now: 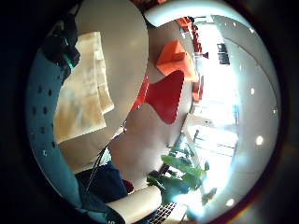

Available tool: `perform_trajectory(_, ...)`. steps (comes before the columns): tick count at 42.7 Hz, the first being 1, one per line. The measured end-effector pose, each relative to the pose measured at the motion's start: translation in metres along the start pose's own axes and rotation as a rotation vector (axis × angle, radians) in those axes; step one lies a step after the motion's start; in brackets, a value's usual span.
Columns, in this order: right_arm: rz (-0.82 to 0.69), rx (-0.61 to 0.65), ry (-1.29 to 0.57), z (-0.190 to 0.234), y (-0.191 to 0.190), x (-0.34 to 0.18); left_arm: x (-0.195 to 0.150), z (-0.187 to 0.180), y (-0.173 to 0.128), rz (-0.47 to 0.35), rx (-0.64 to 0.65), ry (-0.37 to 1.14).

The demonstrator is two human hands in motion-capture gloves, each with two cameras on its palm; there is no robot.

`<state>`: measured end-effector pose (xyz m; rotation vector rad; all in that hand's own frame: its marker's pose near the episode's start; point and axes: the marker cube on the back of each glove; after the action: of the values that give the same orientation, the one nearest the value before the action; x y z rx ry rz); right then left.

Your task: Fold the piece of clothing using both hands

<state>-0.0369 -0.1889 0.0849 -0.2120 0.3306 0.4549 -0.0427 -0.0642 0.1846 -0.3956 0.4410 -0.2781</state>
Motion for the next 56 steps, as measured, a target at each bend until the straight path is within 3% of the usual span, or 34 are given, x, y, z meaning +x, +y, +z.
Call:
perform_trajectory(5, -0.002, -0.050, -0.058, 0.011, 0.001, 0.016, -0.004, 0.008, -0.031, 0.064, 0.092, -0.021)
perform_trajectory(11, 0.017, -0.091, -0.106, 0.033, -0.013, 0.032, 0.011, 0.005, 0.001, 0.011, -0.032, -0.007)
perform_trajectory(18, 0.028, -0.062, -0.199, 0.060, -0.041, 0.043, 0.012, 0.013, -0.007, -0.016, -0.069, -0.032)
perform_trajectory(22, 0.045, -0.156, -0.227, 0.078, -0.045, 0.048, 0.016, 0.018, -0.015, 0.016, -0.045, -0.033)
perform_trajectory(28, 0.029, -0.249, -0.300, 0.109, -0.060, 0.050, 0.014, 0.026, -0.028, -0.011, -0.006, -0.077)
perform_trajectory(39, -0.014, -0.338, -0.317, 0.124, -0.055, 0.036, 0.009, 0.043, -0.033, -0.028, -0.061, -0.107)
perform_trajectory(43, 0.011, -0.313, -0.305, 0.122, -0.054, 0.031, 0.008, 0.047, -0.036, -0.023, -0.056, -0.096)
perform_trajectory(50, 0.046, -0.081, -0.312, 0.112, -0.063, 0.022, 0.004, 0.053, -0.040, -0.026, -0.008, -0.084)
perform_trajectory(56, -0.012, -0.050, -0.394, 0.108, -0.063, 0.011, 0.005, 0.055, -0.039, -0.005, -0.011, -0.047)
